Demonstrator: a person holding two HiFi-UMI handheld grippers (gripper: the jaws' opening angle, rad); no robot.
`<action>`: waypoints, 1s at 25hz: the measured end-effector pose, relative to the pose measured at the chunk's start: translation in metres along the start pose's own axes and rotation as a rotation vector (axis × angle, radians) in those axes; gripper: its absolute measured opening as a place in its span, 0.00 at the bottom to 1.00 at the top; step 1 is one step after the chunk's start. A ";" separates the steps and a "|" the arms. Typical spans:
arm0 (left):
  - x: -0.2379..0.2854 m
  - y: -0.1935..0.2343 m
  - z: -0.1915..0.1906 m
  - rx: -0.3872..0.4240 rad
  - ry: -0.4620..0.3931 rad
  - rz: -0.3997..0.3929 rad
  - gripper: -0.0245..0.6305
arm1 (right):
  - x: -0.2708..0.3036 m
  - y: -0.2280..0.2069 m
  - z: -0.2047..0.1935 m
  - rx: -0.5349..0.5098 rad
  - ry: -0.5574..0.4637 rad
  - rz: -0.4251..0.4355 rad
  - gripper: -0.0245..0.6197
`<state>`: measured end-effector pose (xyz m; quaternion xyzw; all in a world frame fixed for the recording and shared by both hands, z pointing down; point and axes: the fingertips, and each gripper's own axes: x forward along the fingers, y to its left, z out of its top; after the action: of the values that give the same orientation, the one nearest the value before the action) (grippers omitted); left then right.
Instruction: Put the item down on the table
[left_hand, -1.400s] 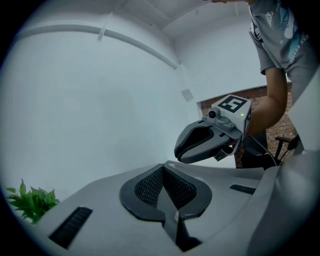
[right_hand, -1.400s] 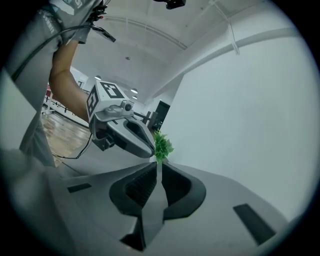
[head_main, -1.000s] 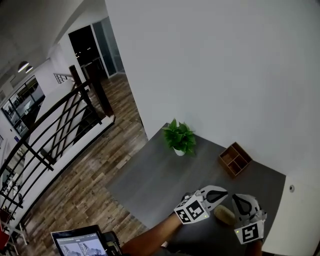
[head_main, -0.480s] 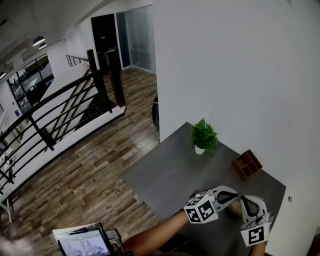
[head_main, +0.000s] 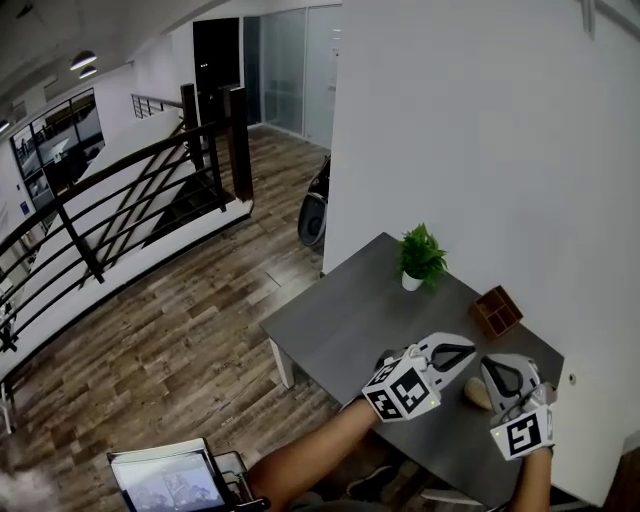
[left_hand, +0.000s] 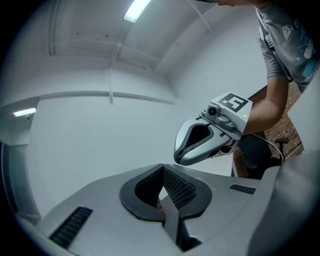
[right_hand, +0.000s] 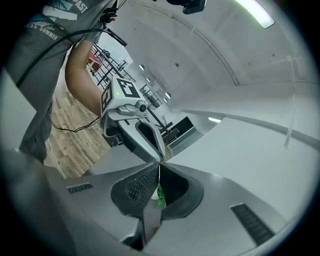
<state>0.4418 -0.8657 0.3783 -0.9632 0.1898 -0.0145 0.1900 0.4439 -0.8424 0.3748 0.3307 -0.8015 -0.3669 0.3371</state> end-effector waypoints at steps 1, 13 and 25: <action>-0.007 -0.001 0.008 0.001 -0.011 0.010 0.03 | -0.004 0.003 0.010 -0.015 0.006 0.005 0.05; -0.052 -0.080 0.091 0.032 -0.057 0.050 0.03 | -0.109 0.032 0.076 -0.071 -0.006 -0.027 0.05; -0.048 -0.278 0.141 0.024 -0.023 -0.038 0.03 | -0.285 0.130 0.075 0.001 0.025 -0.030 0.05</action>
<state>0.5120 -0.5589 0.3530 -0.9643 0.1690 -0.0093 0.2036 0.5063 -0.5274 0.3575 0.3474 -0.7923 -0.3674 0.3415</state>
